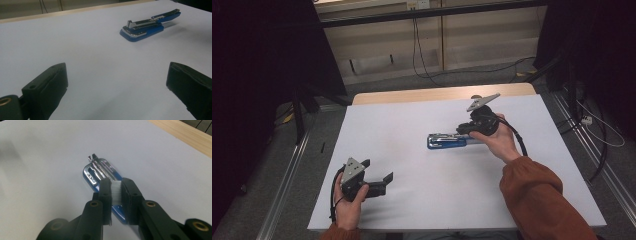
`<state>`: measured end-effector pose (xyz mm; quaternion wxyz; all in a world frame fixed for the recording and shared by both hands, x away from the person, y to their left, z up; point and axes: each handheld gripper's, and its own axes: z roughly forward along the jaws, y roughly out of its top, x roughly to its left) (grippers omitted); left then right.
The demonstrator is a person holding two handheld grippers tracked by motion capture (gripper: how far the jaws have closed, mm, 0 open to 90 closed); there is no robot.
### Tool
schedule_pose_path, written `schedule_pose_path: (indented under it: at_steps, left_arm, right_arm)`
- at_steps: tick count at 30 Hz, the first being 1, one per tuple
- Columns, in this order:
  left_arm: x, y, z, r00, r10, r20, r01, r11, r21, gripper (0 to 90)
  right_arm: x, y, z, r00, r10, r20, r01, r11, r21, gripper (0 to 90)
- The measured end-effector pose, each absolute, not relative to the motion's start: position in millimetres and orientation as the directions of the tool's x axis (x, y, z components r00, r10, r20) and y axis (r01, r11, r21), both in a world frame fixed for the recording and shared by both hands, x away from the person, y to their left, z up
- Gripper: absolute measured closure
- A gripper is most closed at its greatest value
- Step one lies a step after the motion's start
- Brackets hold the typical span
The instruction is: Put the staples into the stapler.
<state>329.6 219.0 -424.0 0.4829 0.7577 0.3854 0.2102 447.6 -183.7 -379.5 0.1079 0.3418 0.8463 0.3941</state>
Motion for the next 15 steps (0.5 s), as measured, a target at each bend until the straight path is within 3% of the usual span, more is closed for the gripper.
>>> schedule_pose_path:
  at_steps: [15]
  left_arm:
    - [329, 220, -423, 0.612, 0.789, -0.050, 0.382, -0.240, 0.892, 3.9]
  right_arm:
    - [461, -162, -376, -0.769, 0.637, 0.056, 0.455, 0.483, 0.748, 79.2]
